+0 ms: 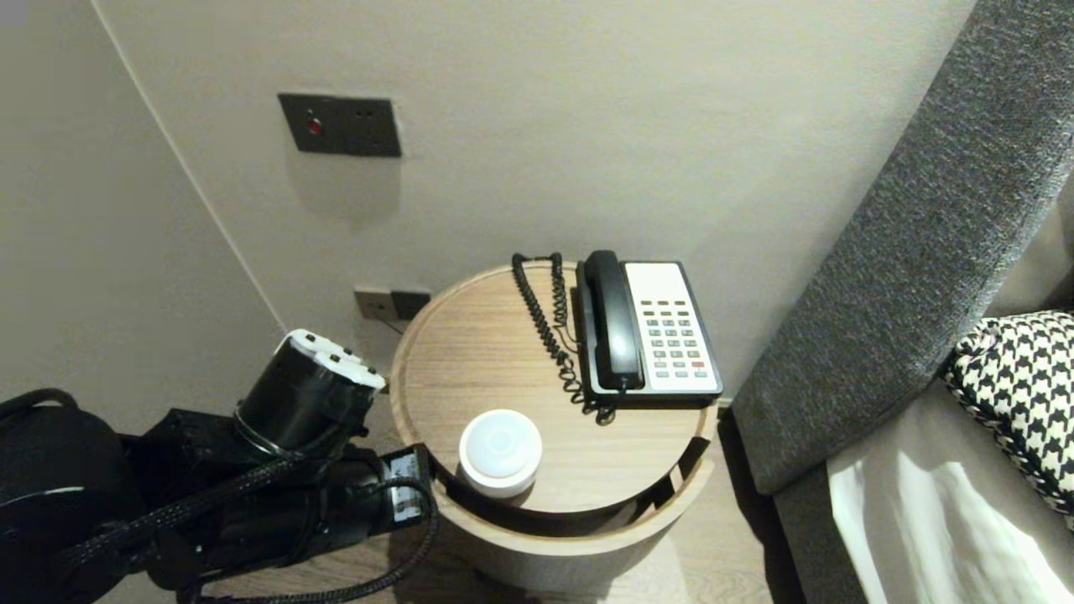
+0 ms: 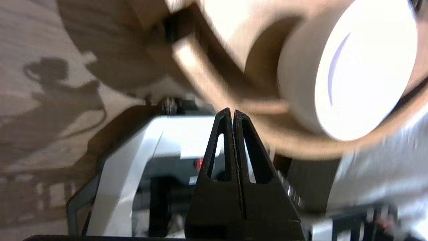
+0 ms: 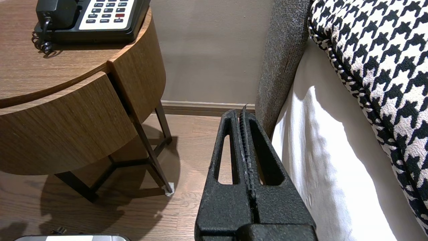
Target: Close the nightstand drawer
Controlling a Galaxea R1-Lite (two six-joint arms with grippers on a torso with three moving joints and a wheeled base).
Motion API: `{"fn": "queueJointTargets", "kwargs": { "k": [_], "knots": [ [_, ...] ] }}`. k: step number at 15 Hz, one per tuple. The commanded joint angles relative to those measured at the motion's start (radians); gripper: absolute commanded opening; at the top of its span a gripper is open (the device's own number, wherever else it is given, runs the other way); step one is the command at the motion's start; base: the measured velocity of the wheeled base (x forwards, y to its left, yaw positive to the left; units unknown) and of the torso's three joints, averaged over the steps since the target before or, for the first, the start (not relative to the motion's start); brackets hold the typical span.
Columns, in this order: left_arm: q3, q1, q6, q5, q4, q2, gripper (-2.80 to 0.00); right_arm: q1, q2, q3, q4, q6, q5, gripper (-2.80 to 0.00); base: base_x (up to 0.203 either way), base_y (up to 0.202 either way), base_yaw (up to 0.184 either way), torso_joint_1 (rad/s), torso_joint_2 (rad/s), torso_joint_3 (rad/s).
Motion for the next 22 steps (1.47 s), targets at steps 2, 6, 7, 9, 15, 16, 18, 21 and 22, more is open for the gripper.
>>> {"fn": "queueJointTargets", "kwargs": {
  "k": [2,6,7,9,15,16,18,21,22],
  "knots": [
    [0.091,-0.014,0.016,-0.066,0.002,-0.043,-2.8,0.0,0.0,0.04,-0.001,0.0,0.0,-2.8,0.0,0.0,0.0,0.0,0.0,0.0],
    [0.126,-0.024,0.018,-0.083,-0.01,-0.016,-2.8,0.0,0.0,0.04,-0.001,0.0,0.0,-2.8,0.0,0.0,0.0,0.0,0.0,0.0],
    [0.121,-0.023,0.017,-0.083,-0.012,-0.005,-2.8,0.0,0.0,0.04,-0.001,0.0,0.0,-2.8,0.0,0.0,0.0,0.0,0.0,0.0],
    [0.111,-0.023,0.015,-0.081,-0.046,0.03,-2.8,0.0,0.0,0.04,-0.001,0.0,0.0,-2.8,0.0,0.0,0.0,0.0,0.0,0.0],
    [0.088,-0.018,0.006,-0.073,-0.172,0.105,-2.8,0.0,0.0,0.04,-0.001,0.0,0.0,-2.8,0.0,0.0,0.0,0.0,0.0,0.0],
    [0.082,-0.007,0.007,-0.073,-0.172,0.109,-2.8,0.0,0.0,0.04,-0.001,0.0,0.0,-2.8,0.0,0.0,0.0,0.0,0.0,0.0],
    [0.062,0.017,0.007,-0.073,-0.172,0.113,-2.8,0.0,0.0,0.04,-0.001,0.0,0.0,-2.8,0.0,0.0,0.0,0.0,0.0,0.0],
    [0.035,0.036,0.007,-0.073,-0.172,0.113,-2.8,0.0,0.0,0.04,-0.001,0.0,0.0,-2.8,0.0,0.0,0.0,0.0,0.0,0.0],
    [0.027,0.038,0.006,-0.071,-0.172,0.113,-2.8,-0.001,0.0,0.04,-0.001,0.0,0.0,-2.8,0.0,0.0,0.0,0.0,0.0,0.0]
  ]
}}
